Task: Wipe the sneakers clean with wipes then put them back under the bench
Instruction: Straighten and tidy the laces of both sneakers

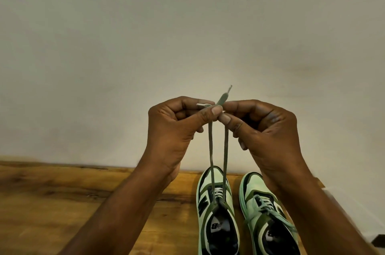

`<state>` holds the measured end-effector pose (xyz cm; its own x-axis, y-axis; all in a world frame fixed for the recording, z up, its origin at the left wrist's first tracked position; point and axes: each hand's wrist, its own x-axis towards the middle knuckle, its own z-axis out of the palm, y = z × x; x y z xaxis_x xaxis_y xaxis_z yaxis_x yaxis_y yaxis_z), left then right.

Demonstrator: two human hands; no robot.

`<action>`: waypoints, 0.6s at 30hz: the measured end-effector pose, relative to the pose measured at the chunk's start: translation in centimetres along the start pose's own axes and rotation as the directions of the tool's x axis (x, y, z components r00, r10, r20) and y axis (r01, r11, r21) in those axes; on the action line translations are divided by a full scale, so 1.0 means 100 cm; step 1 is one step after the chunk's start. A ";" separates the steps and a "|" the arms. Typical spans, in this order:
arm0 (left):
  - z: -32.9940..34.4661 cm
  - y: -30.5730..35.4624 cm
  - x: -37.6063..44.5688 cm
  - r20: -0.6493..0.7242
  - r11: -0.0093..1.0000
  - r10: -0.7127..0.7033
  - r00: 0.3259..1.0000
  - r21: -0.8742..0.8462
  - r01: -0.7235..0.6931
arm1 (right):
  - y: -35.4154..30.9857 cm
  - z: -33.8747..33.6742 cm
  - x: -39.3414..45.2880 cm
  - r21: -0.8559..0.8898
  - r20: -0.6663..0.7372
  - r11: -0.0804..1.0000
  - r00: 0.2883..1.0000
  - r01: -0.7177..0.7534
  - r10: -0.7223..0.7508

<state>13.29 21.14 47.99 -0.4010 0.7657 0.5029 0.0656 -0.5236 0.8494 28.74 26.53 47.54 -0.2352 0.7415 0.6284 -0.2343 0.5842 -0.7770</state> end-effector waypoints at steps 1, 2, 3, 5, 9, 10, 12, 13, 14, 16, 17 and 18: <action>0.000 0.000 0.000 -0.020 1.000 0.015 1.000 0.004 -0.015 | 0.001 0.000 0.000 -0.009 -0.029 1.000 1.000 -0.002 0.002; 0.001 0.000 -0.001 -0.033 1.000 0.025 0.999 0.010 -0.024 | 0.001 0.000 -0.001 -0.038 -0.055 0.999 0.998 0.013 -0.015; 0.001 0.001 -0.001 -0.042 0.999 0.032 0.999 0.022 -0.031 | 0.002 0.000 -0.002 -0.098 -0.072 0.994 0.996 0.052 -0.059; 0.001 -0.001 -0.002 -0.056 0.998 0.047 0.997 0.054 -0.044 | 0.002 0.001 -0.005 -0.261 -0.058 0.948 0.978 0.180 -0.201; 0.000 -0.001 -0.003 -0.068 0.993 0.067 0.995 0.098 -0.060 | 0.008 0.001 -0.005 -0.496 0.060 0.776 0.907 0.390 -0.417; 0.000 -0.001 -0.003 -0.059 0.992 0.072 0.996 0.110 -0.065 | 0.011 0.000 -0.004 -0.560 0.095 0.718 0.893 0.413 -0.439; 0.001 -0.001 -0.004 -0.031 0.986 0.089 0.996 0.144 -0.083 | 0.018 0.000 -0.003 -0.671 0.142 0.611 0.882 0.419 -0.448; 0.000 -0.001 -0.004 -0.016 0.982 0.099 0.995 0.162 -0.095 | 0.020 0.000 -0.003 -0.700 0.147 0.584 0.884 0.410 -0.444; 0.000 -0.002 -0.004 -0.003 0.978 0.108 0.994 0.179 -0.105 | 0.022 0.000 -0.003 -0.712 0.143 0.579 0.889 0.397 -0.434; -0.002 -0.004 -0.002 0.014 0.968 0.118 0.993 0.220 -0.118 | 0.023 0.000 -0.002 -0.708 0.127 0.603 0.906 0.367 -0.403; -0.002 -0.005 -0.002 0.017 0.962 0.123 0.992 0.242 -0.124 | 0.022 -0.001 -0.002 -0.706 0.123 0.616 0.917 0.350 -0.380; -0.003 -0.005 -0.001 0.017 0.957 0.128 0.992 0.260 -0.128 | 0.021 -0.001 -0.002 -0.706 0.121 0.627 0.929 0.328 -0.350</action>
<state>13.03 21.23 47.42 -0.3735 0.6984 0.6105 0.3515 -0.5025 0.7899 28.41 27.61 45.78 -0.2507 0.4447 0.8599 0.4423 0.8428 -0.3069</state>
